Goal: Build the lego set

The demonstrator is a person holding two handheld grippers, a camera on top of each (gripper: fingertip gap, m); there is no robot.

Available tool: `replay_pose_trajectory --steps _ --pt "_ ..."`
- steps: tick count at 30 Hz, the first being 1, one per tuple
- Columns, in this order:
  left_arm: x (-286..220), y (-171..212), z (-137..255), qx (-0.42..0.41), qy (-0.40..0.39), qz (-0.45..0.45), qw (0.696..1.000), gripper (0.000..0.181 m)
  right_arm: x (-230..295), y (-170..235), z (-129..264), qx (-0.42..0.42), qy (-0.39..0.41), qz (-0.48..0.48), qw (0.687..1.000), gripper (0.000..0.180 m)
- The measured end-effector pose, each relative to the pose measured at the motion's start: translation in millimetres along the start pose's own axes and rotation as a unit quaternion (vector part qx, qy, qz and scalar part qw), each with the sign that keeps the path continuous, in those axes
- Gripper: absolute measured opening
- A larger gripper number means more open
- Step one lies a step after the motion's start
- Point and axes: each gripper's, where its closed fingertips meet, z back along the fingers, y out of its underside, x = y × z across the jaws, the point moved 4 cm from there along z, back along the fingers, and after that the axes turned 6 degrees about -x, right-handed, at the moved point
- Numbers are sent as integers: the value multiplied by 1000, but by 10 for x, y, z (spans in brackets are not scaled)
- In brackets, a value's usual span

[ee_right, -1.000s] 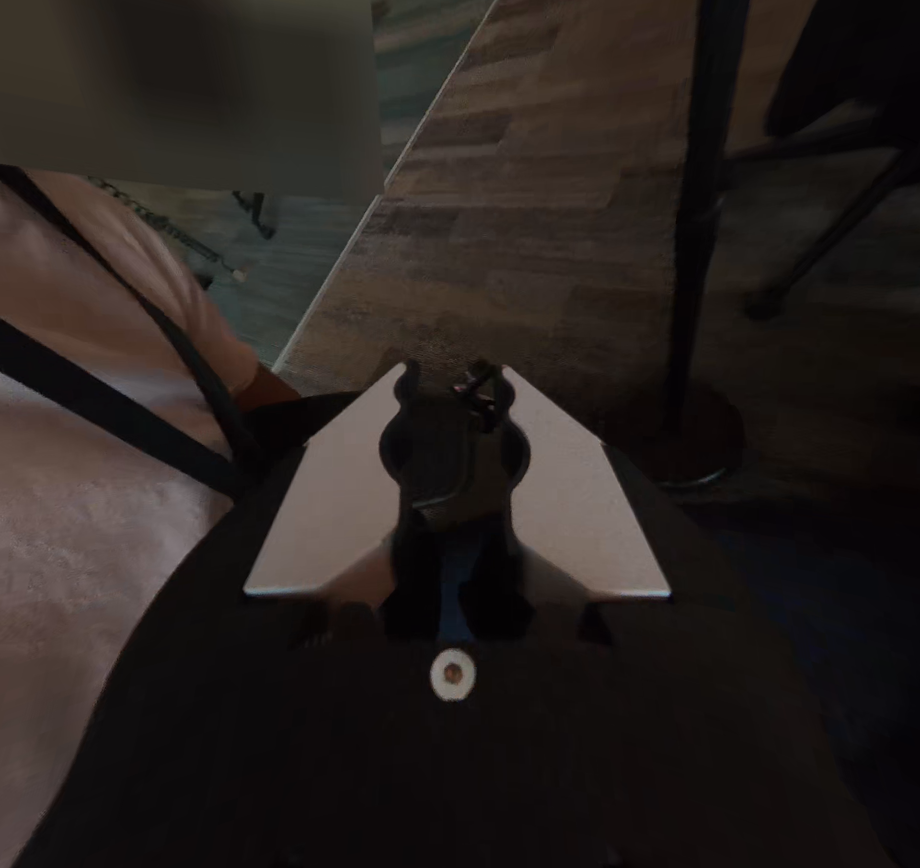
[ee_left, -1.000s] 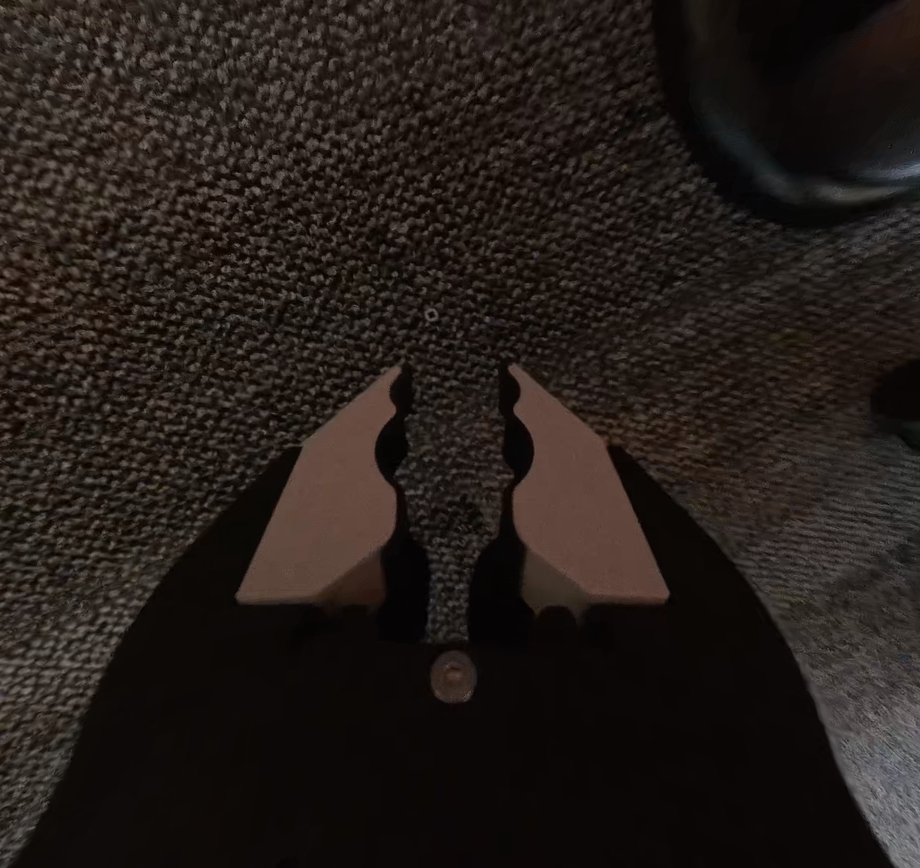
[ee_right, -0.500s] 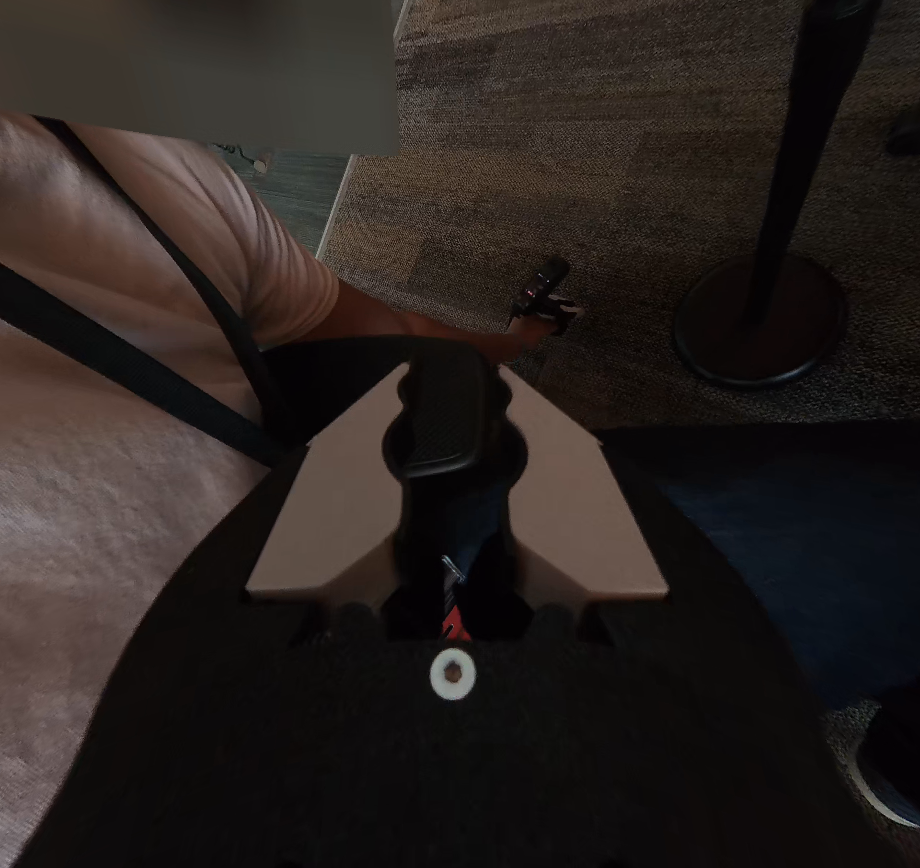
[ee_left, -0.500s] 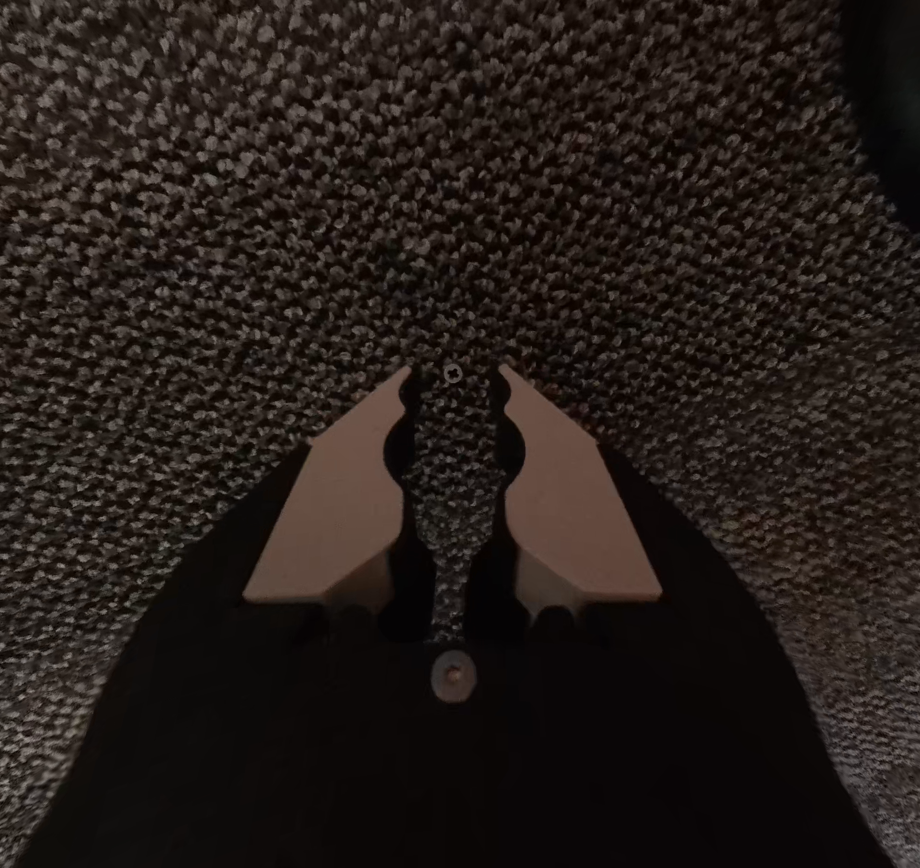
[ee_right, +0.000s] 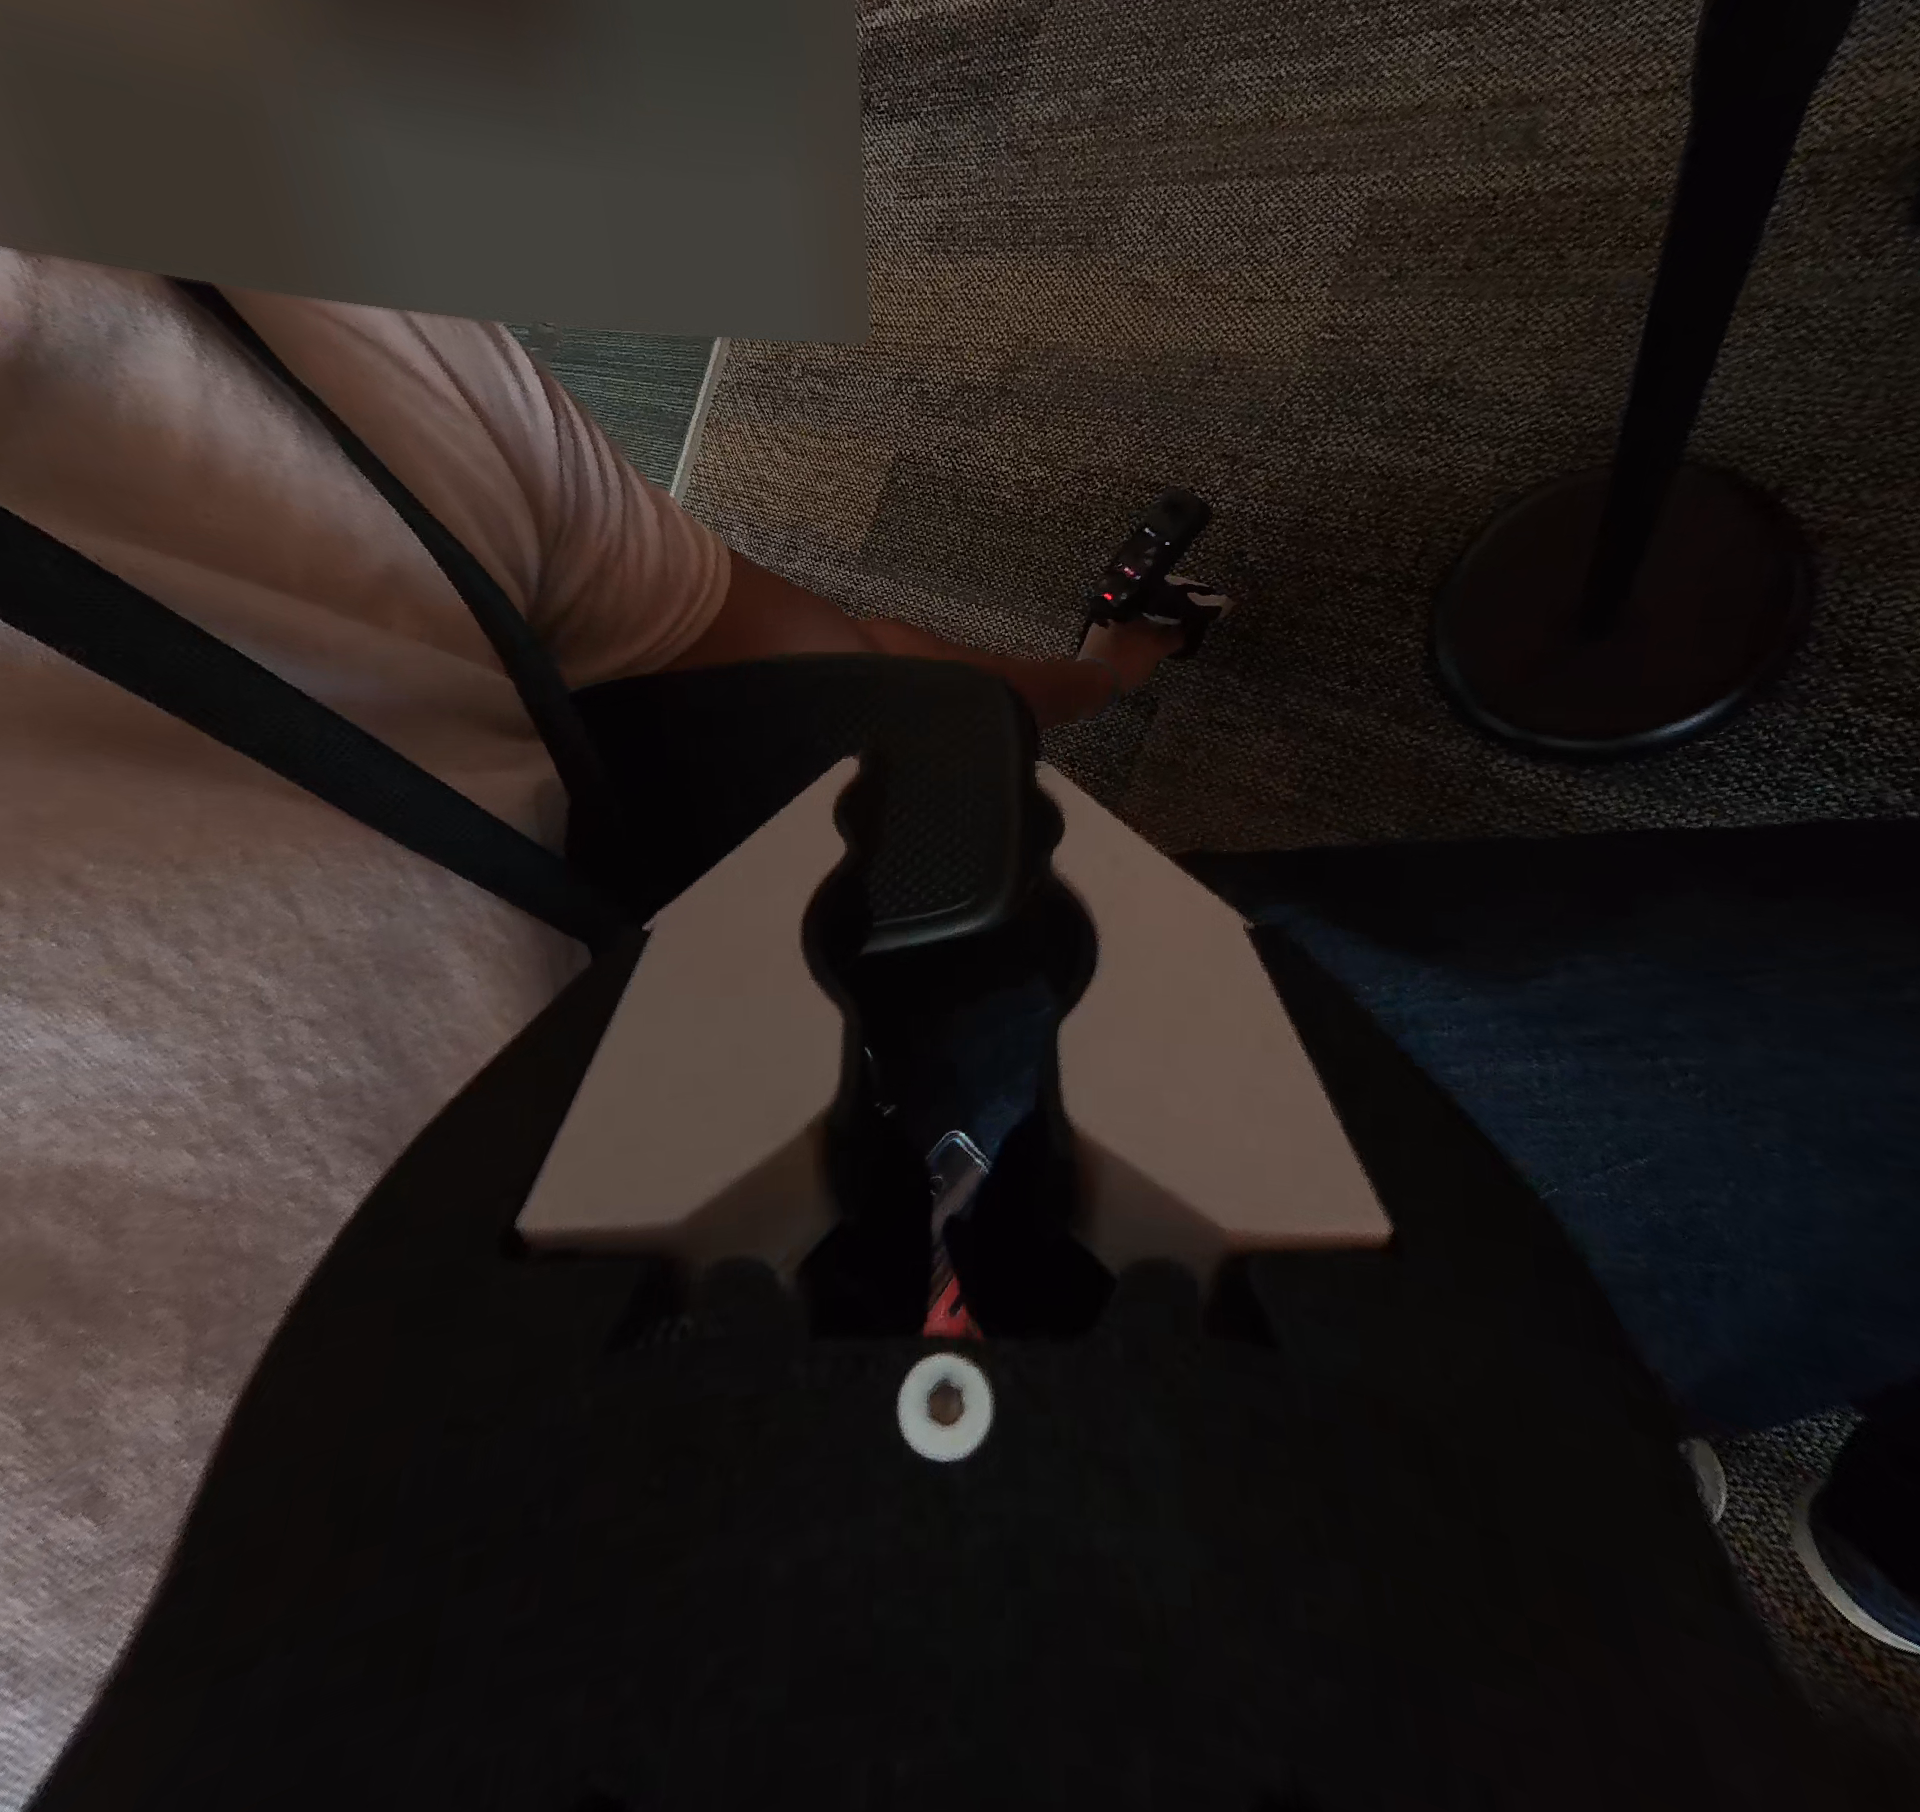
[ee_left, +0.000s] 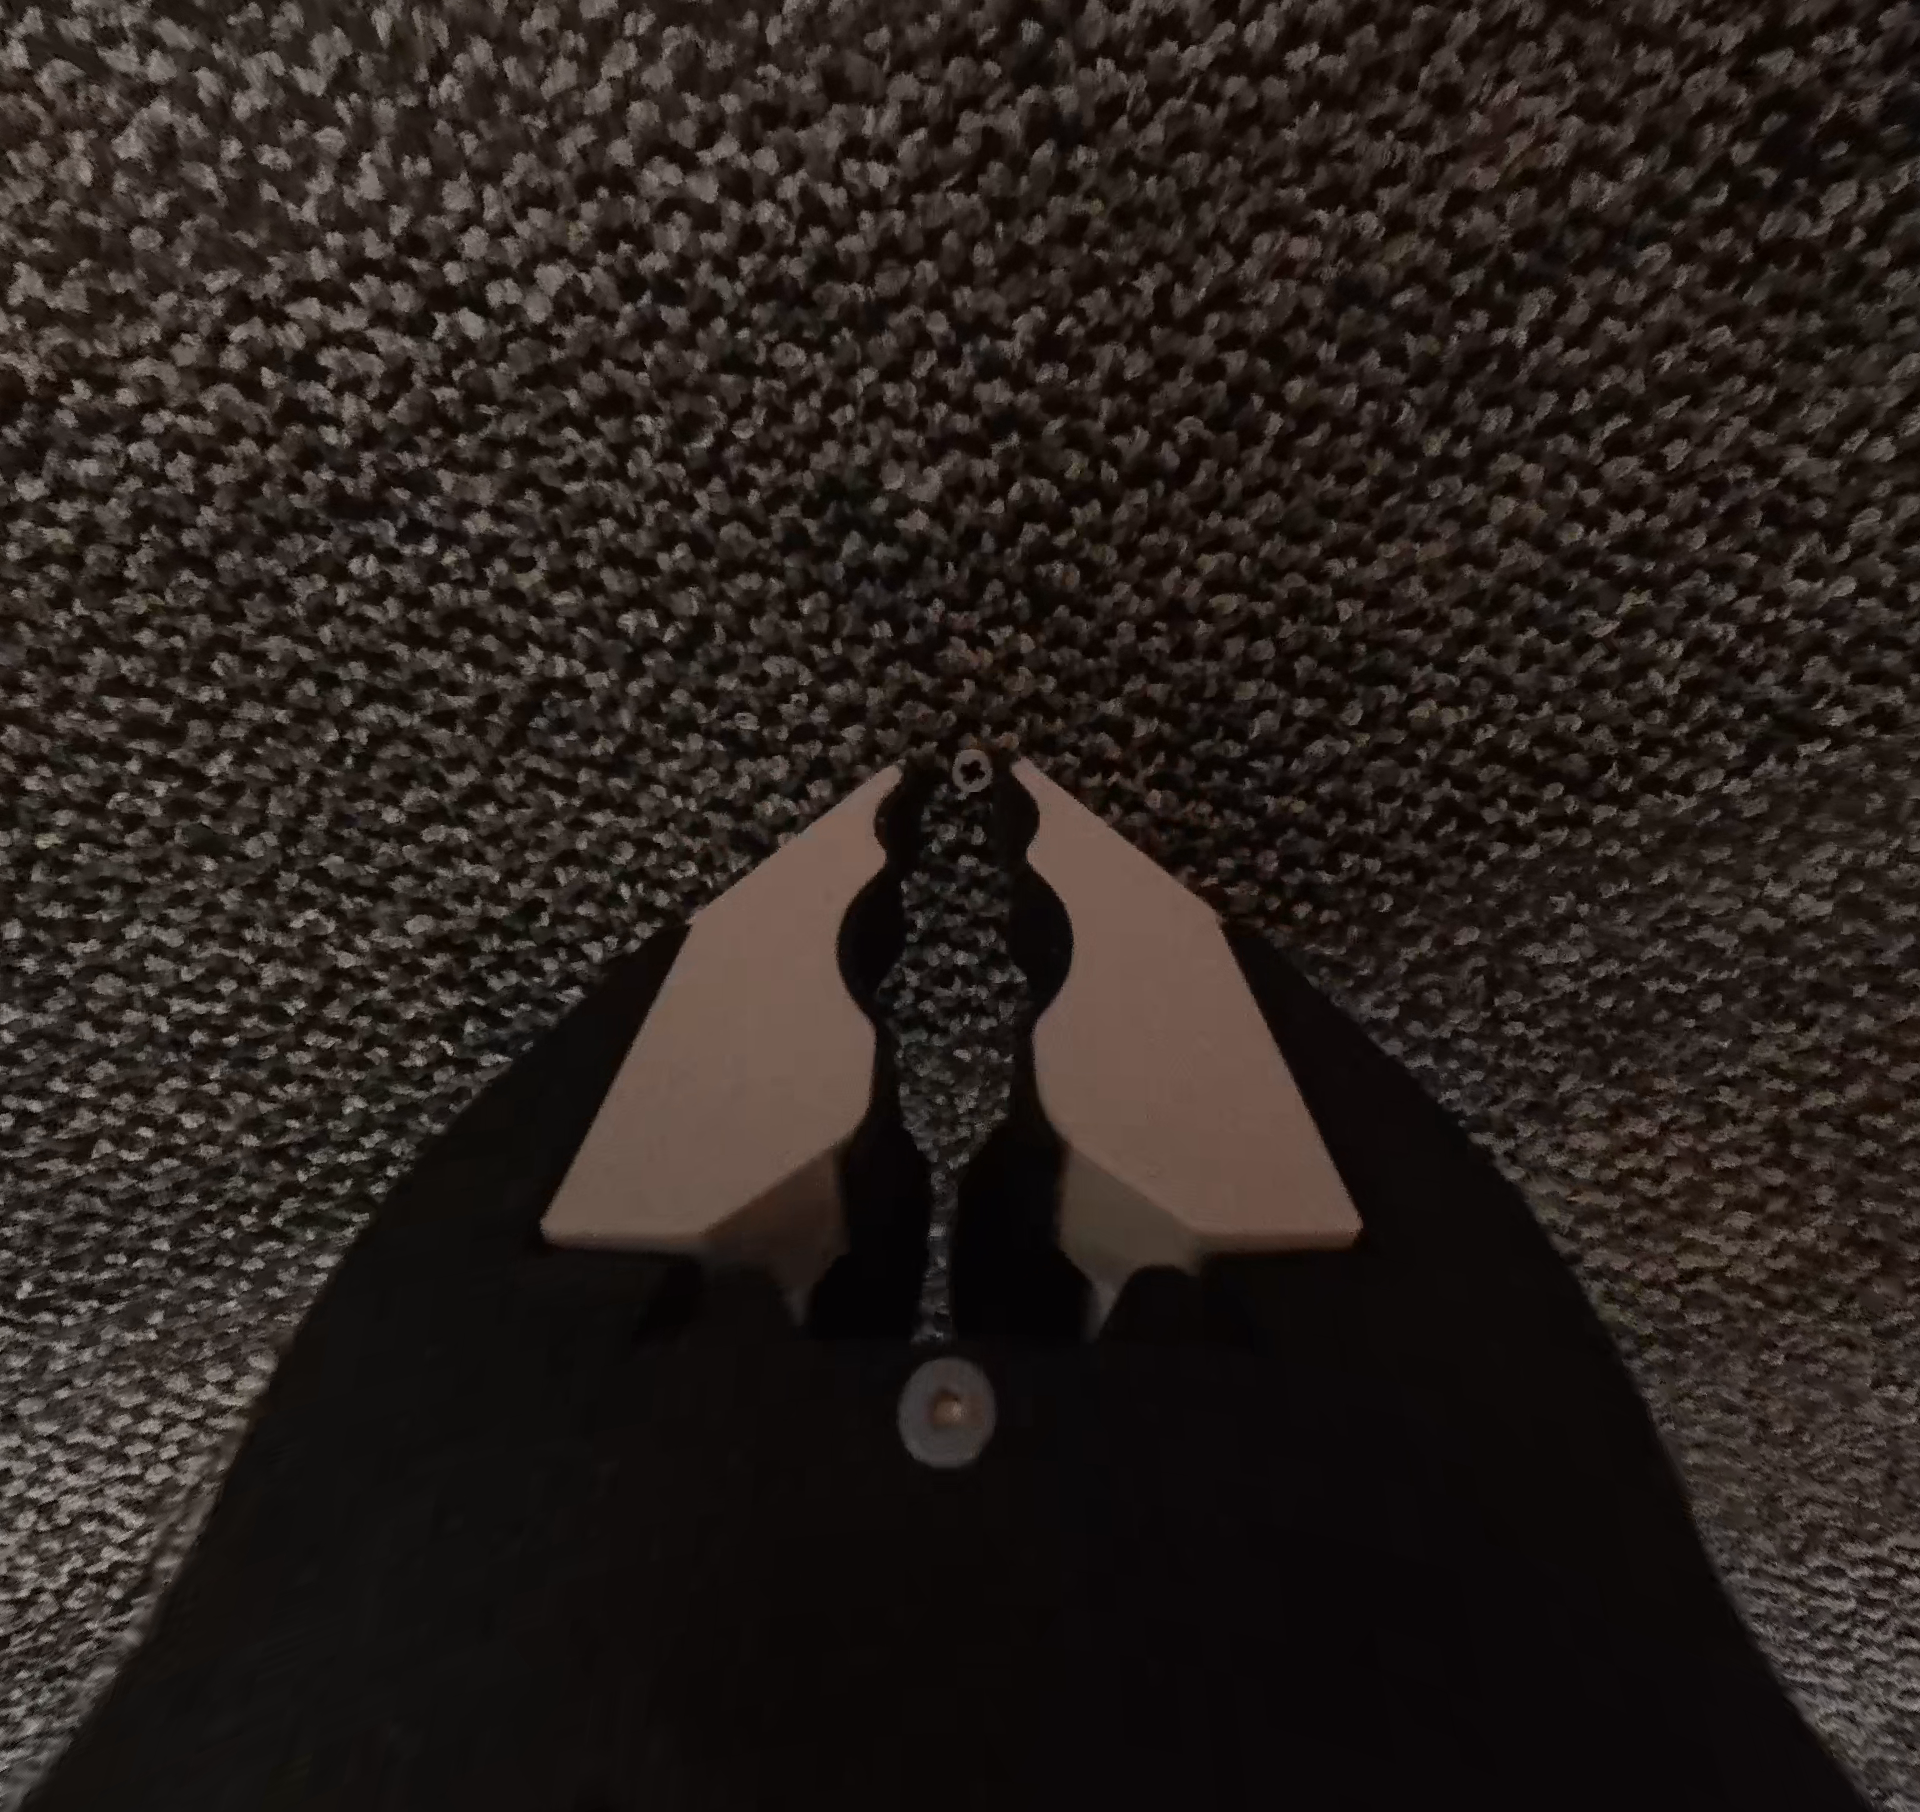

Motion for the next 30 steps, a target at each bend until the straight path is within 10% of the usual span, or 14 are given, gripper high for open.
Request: replay_pose_trajectory --steps 15,22,30 --pt "-51 -290 689 -59 58 -10 997 6 53 -52 60 -22 -11 14 1000 23" --pt "-778 -1446 3079 -246 266 -54 931 6 226 -163 405 -100 1 67 993 23" --pt "-2237 -2348 6258 -311 609 -127 718 6 483 -205 845 -210 39 218 952 22"
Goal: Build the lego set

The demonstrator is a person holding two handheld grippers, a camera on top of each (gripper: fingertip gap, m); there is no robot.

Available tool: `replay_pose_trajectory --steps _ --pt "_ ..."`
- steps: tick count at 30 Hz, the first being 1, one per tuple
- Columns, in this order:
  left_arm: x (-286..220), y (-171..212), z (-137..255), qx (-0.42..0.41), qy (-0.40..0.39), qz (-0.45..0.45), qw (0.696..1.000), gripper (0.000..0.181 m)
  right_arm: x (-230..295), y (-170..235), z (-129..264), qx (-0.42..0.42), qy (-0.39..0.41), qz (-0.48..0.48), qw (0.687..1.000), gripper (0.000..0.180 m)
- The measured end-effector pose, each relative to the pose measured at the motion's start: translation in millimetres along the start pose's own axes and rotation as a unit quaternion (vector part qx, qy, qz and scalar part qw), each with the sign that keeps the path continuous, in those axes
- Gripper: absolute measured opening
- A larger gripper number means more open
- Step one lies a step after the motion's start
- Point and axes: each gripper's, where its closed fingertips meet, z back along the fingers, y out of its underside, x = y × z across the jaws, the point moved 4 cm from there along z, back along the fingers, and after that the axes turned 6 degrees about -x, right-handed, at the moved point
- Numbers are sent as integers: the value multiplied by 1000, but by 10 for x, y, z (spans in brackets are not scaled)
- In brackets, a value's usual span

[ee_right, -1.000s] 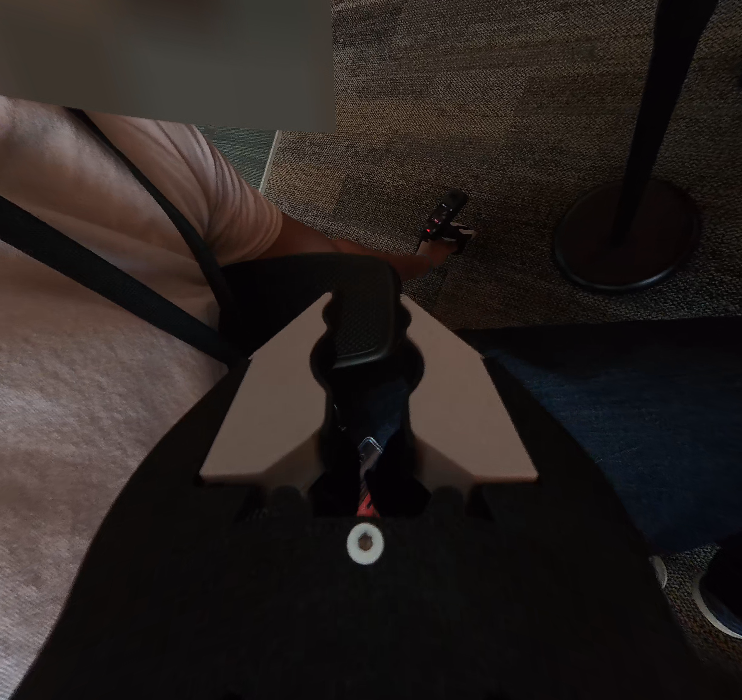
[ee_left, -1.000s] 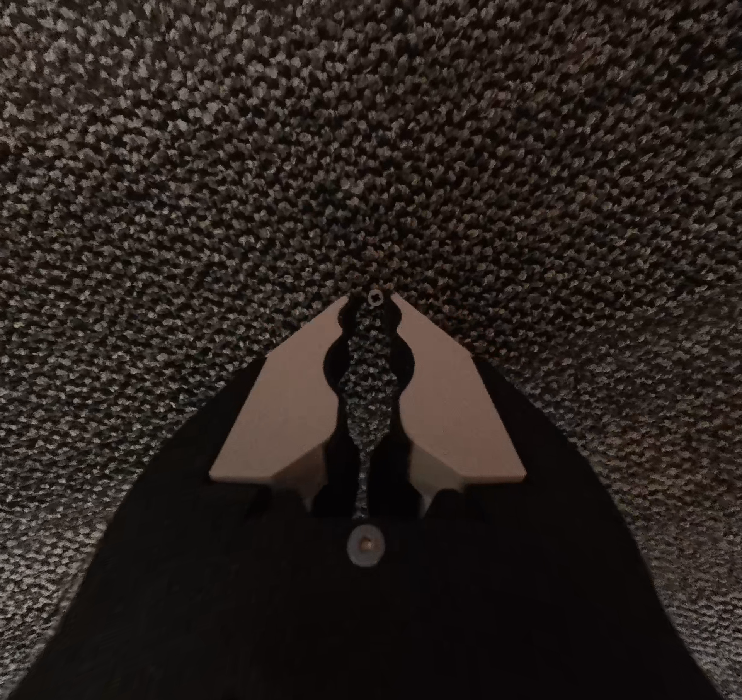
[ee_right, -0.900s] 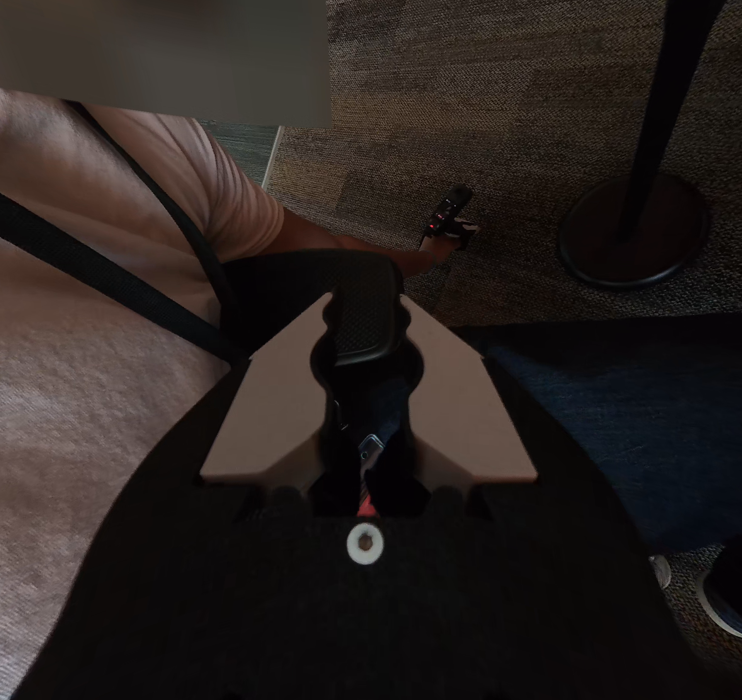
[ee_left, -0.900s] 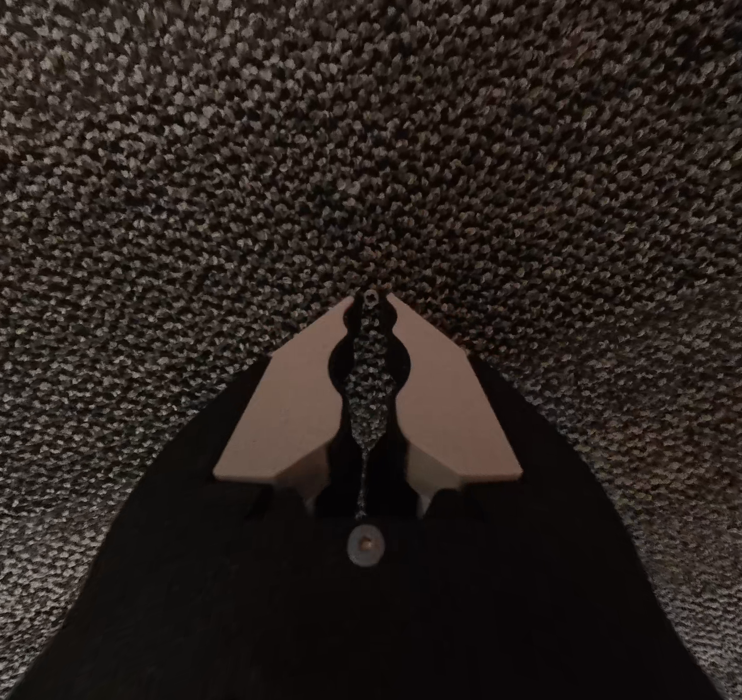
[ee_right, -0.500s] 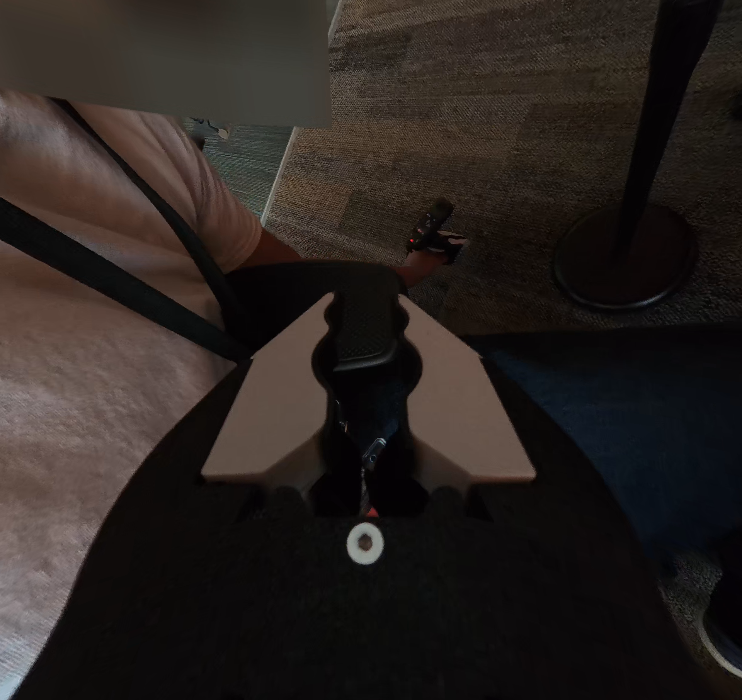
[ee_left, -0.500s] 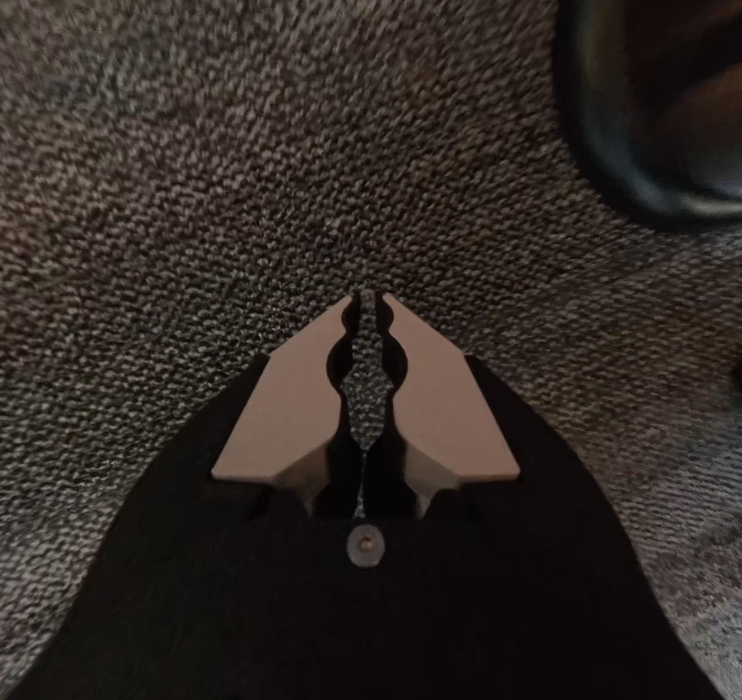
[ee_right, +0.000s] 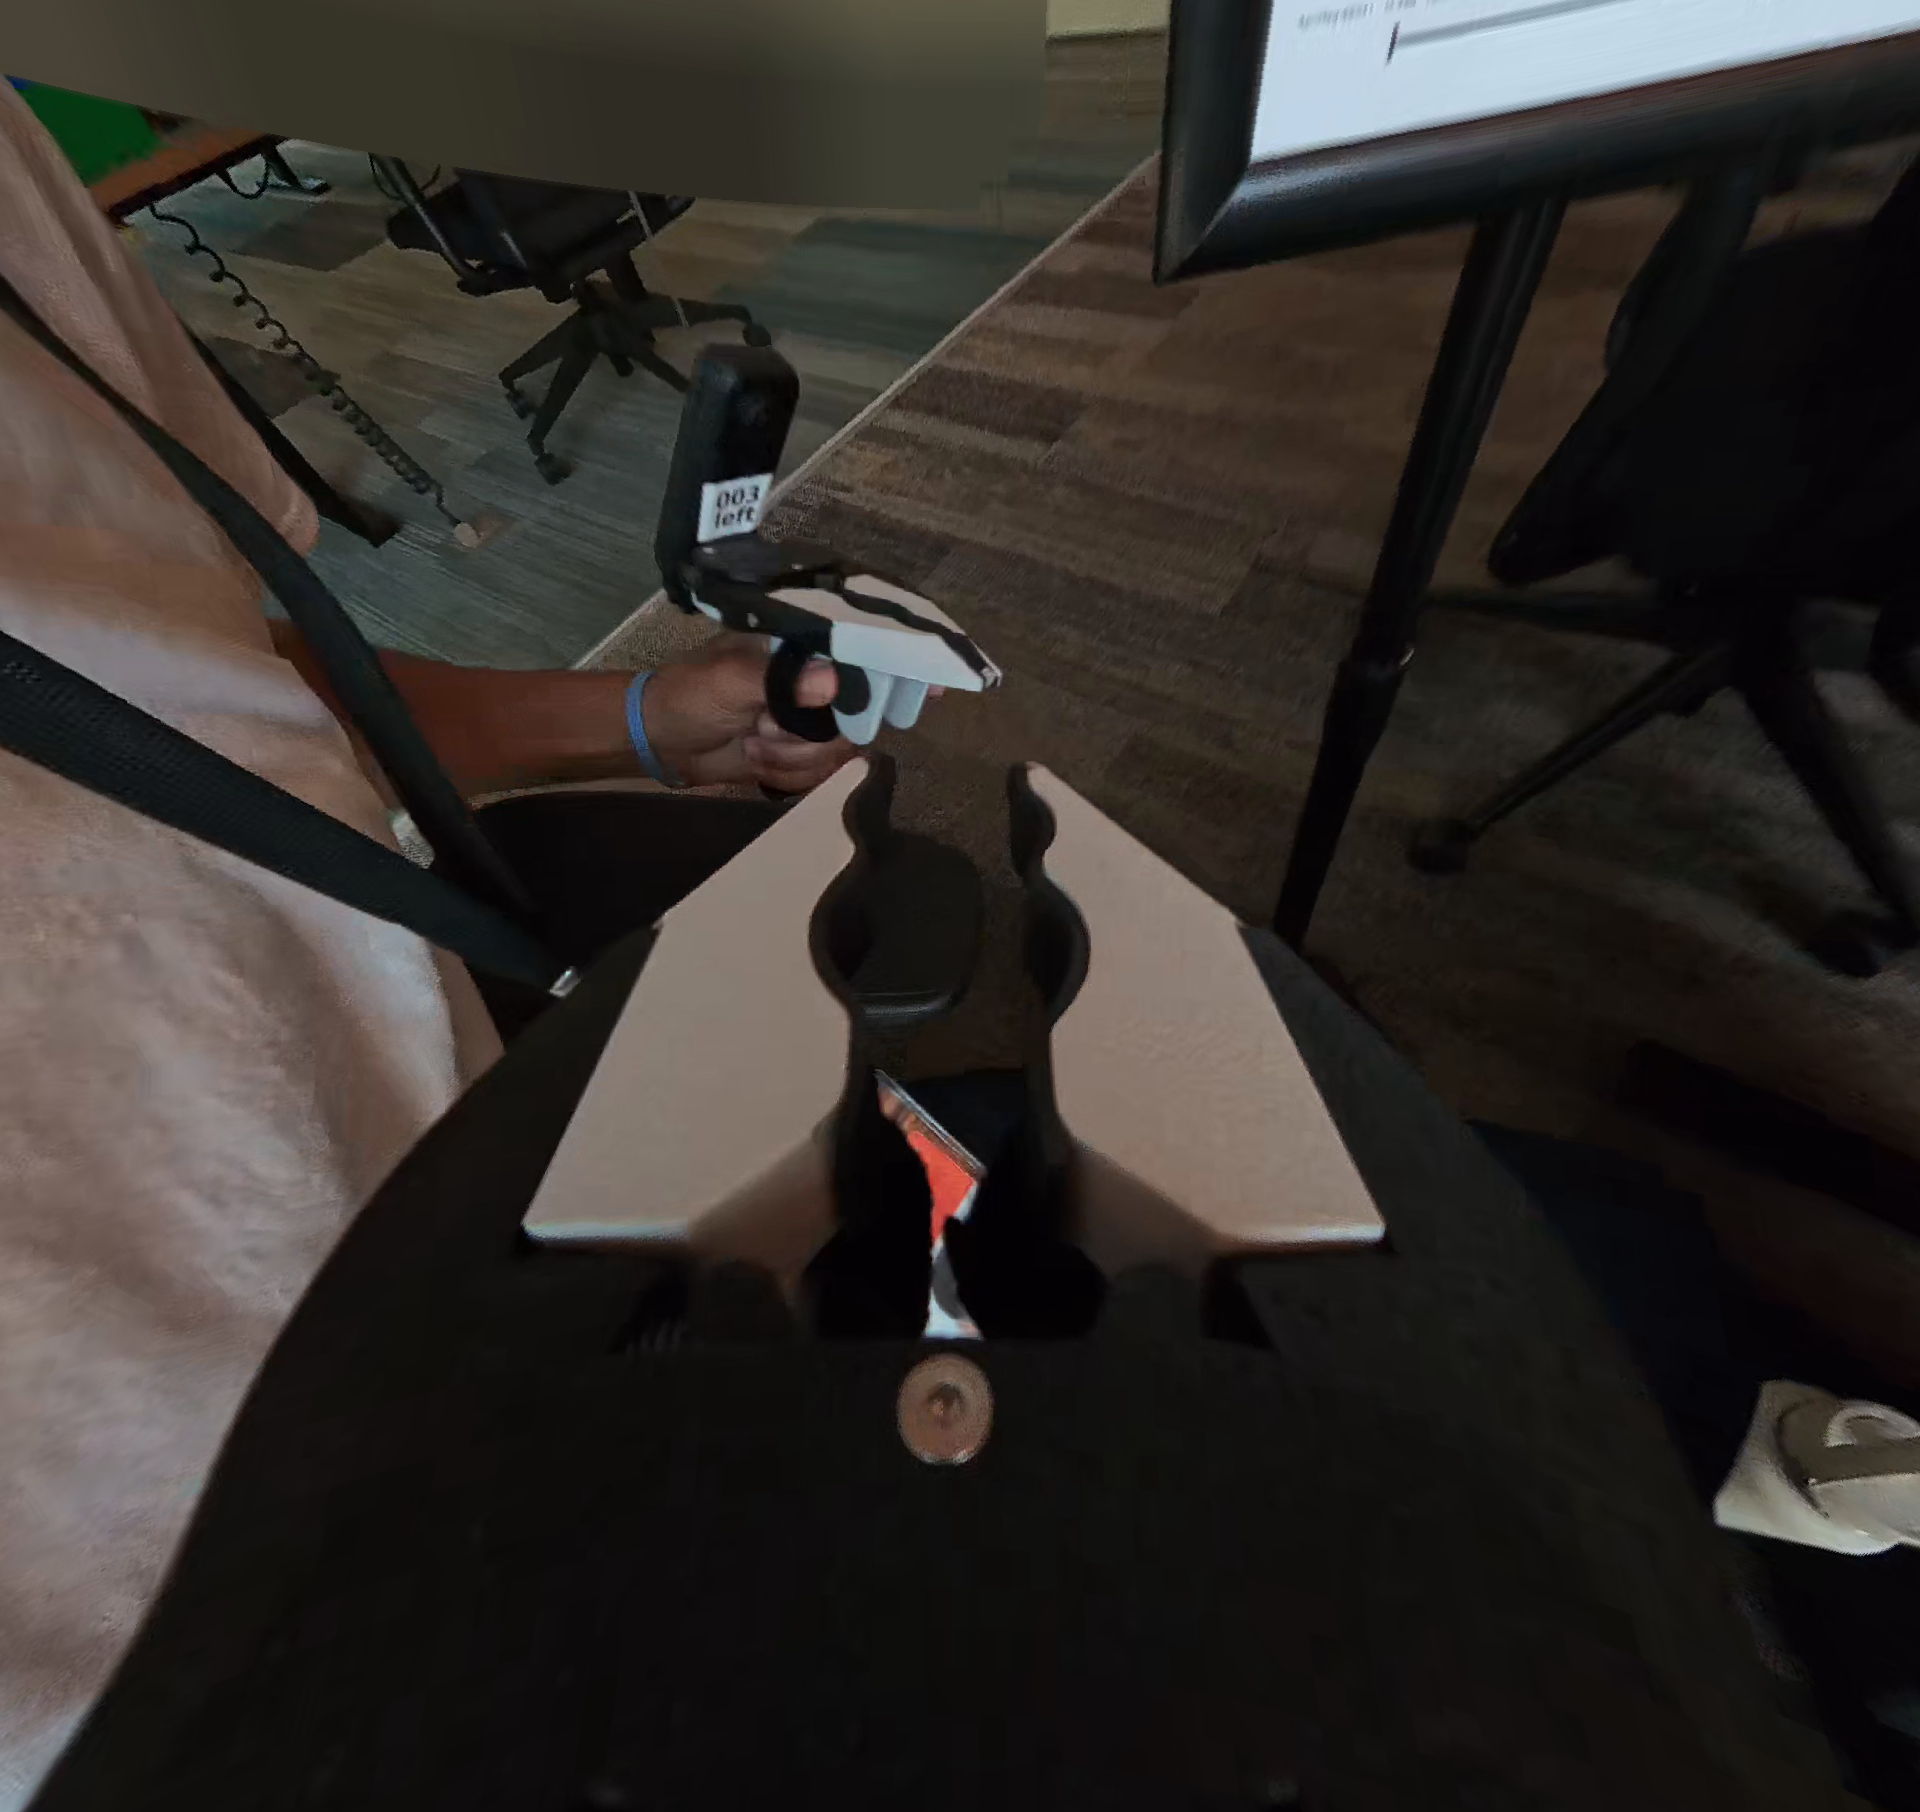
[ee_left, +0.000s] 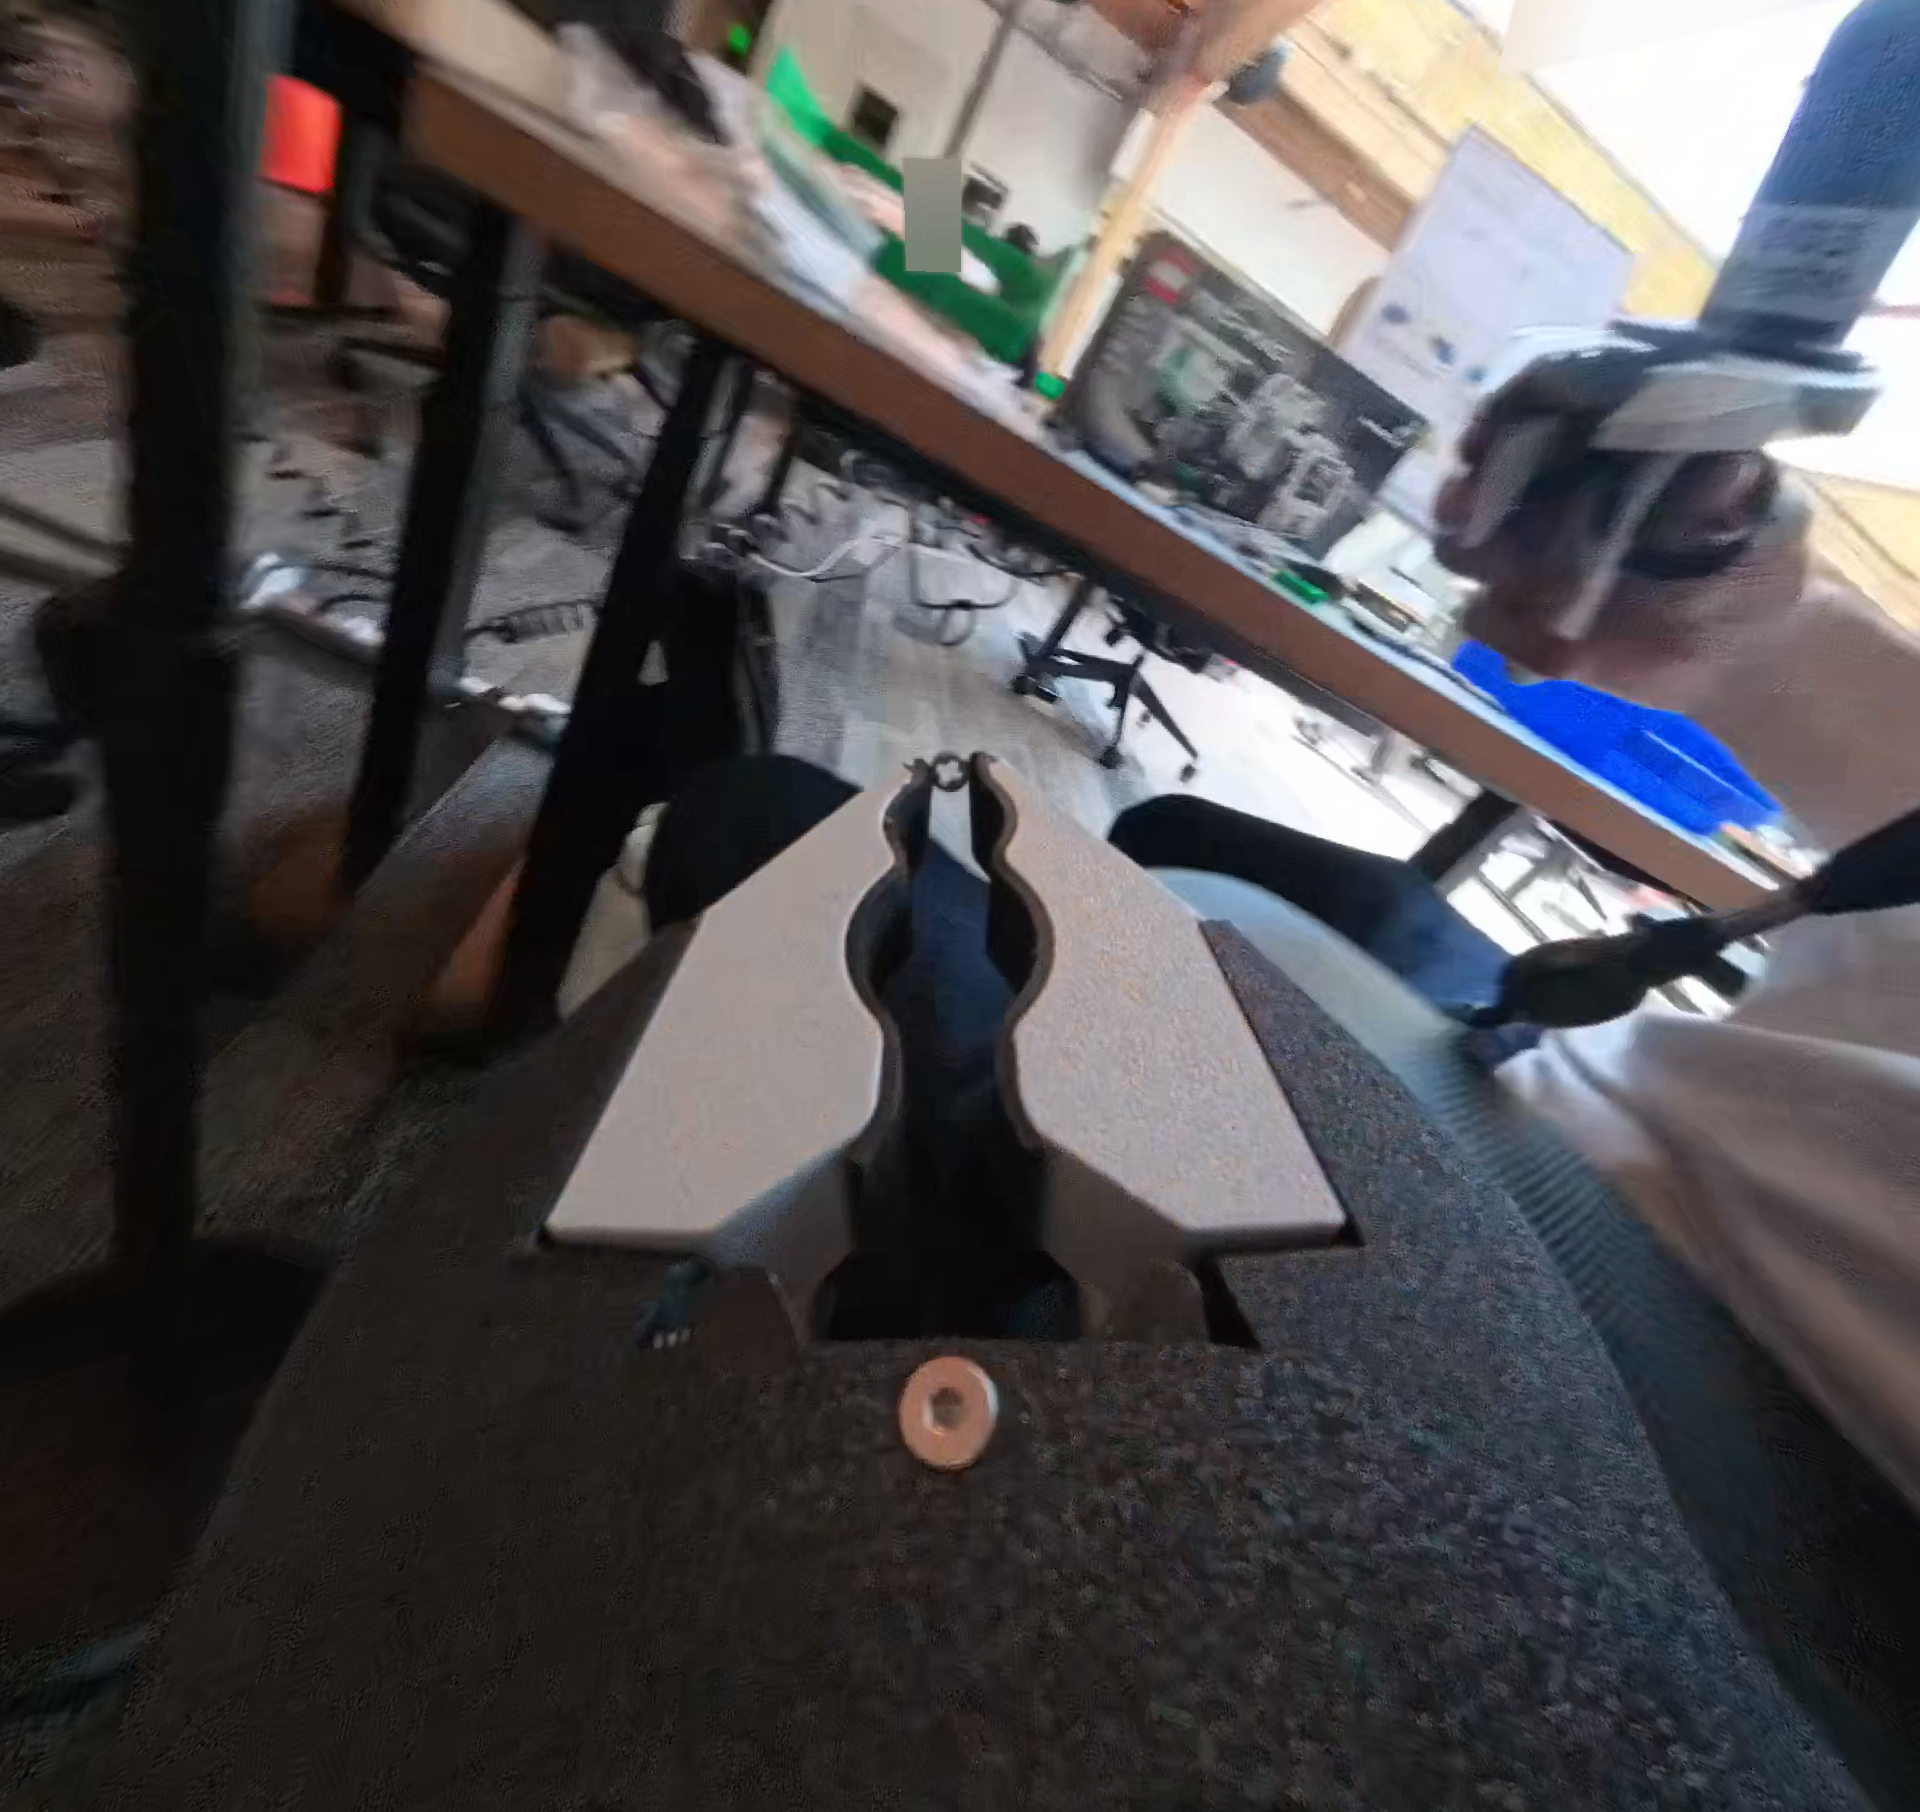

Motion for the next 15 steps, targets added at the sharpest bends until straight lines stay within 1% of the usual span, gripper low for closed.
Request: replay_pose_trajectory --steps 2,4,6,8,10,14,15 --pt "-519 -229 -330 34 78 -29 996 6 30 -44 216 -27 16 29 999 22" --pt "-989 -351 -656 80 140 -53 986 6 4 -53 523 -63 47 49 996 22" --pt "-1423 -377 -974 125 207 -76 967 6 -86 -7 903 -87 87 59 991 22" --pt "-1726 -323 -1374 159 242 -83 953 6 -232 85 1332 -101 133 62 984 22" --pt "-2019 -238 -1832 180 293 -42 938 5 -403 201 1781 -110 175 65 976 22" --pt "-2389 15 -2897 233 352 78 903 6 -766 399 2627 -100 254 89 958 28" --pt "-2462 60 -3146 246 365 113 891 6 -846 420 2812 -99 270 98 953 24"
